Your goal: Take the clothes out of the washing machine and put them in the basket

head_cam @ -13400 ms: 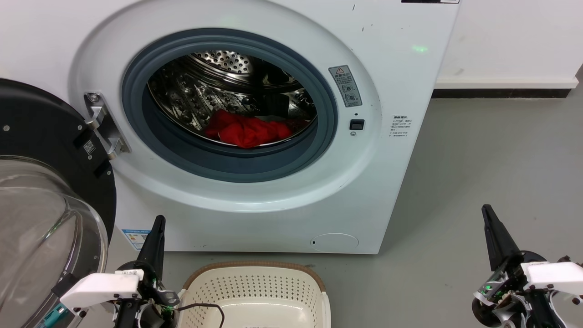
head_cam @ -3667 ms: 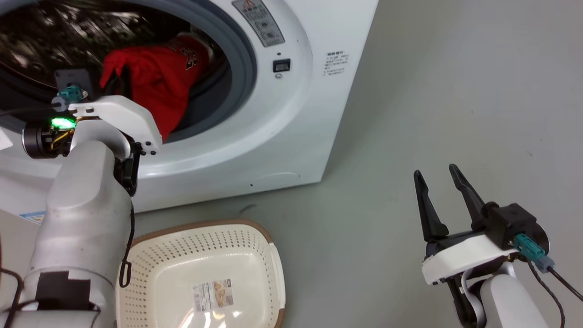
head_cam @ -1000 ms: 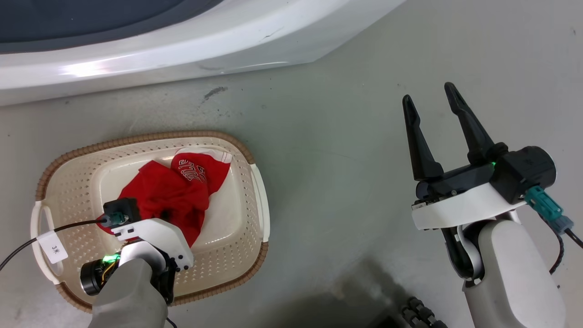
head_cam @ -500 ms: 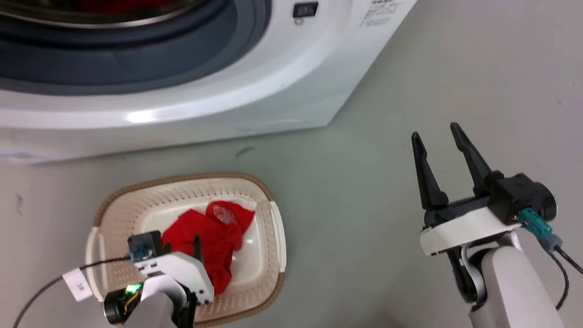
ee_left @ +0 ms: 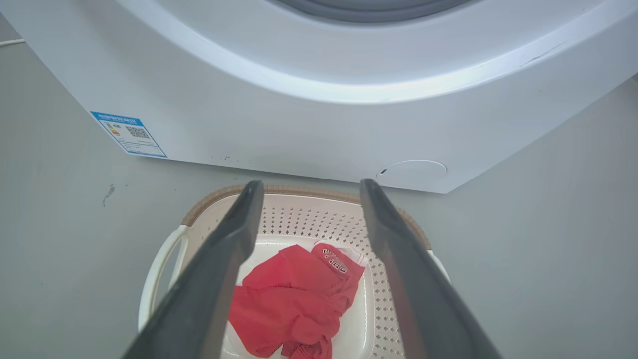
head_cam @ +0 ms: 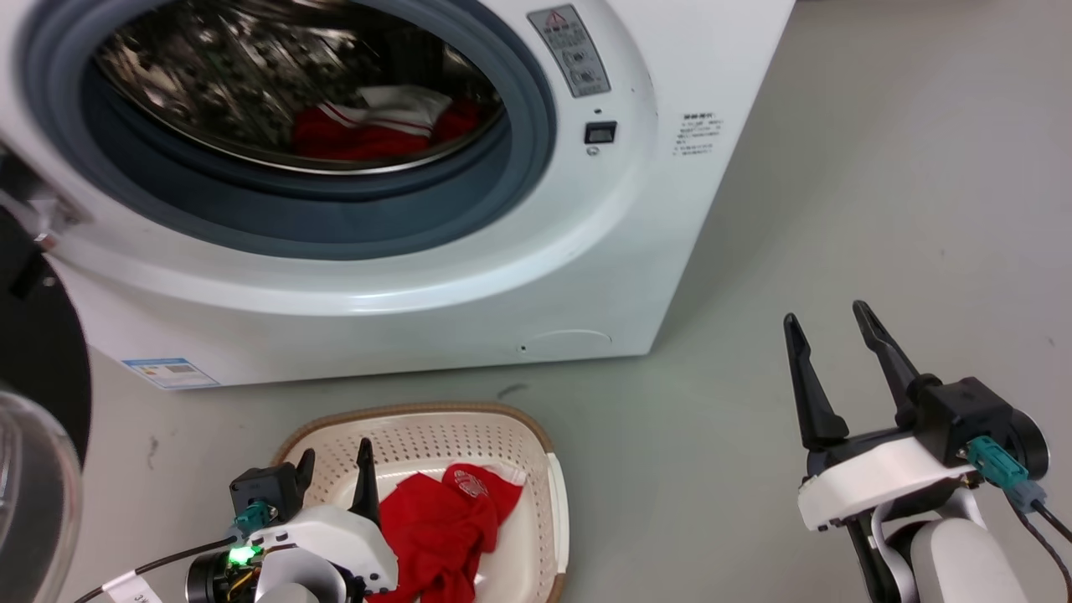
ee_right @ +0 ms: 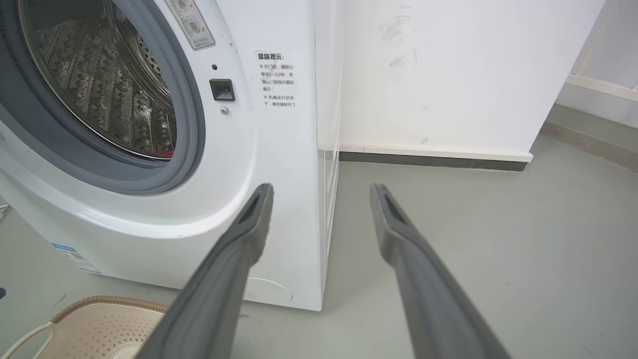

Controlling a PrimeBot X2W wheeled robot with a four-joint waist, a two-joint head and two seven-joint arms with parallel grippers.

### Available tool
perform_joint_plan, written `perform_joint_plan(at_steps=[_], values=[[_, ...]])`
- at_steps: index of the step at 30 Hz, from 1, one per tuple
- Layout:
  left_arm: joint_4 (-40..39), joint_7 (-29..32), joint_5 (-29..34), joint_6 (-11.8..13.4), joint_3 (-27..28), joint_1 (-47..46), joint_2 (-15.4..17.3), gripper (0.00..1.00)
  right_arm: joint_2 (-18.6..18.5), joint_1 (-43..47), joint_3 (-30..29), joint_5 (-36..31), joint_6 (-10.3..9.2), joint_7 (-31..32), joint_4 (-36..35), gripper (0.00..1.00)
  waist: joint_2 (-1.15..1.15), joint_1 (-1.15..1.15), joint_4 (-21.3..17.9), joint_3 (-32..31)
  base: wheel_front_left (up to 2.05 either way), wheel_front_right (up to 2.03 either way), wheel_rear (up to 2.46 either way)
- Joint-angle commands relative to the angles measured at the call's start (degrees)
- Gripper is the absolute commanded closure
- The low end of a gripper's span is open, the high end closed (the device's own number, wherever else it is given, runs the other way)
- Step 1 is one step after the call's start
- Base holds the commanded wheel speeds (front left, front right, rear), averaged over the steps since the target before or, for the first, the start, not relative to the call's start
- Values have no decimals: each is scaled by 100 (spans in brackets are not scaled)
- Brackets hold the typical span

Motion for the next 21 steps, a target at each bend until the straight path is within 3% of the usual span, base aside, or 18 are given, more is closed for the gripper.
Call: perform_joint_plan(at_steps=[1, 12, 21], values=[[-192, -13, 69, 18, 18, 114, -11, 0, 1, 113, -25, -50, -4, 39, -66, 0, 0, 1, 169, -233, 0, 0, 0], [-1687, -14, 392, 215, -240, 356, -31, 0, 1, 462, -96, -42, -4, 289, -438, 0, 0, 1, 269, -560, 0, 0, 0], [-1923, -14, 615, 219, -208, -281, -28, 0, 1, 459, -67, 5, -4, 314, -630, 0, 0, 1, 157, -455, 0, 0, 0]])
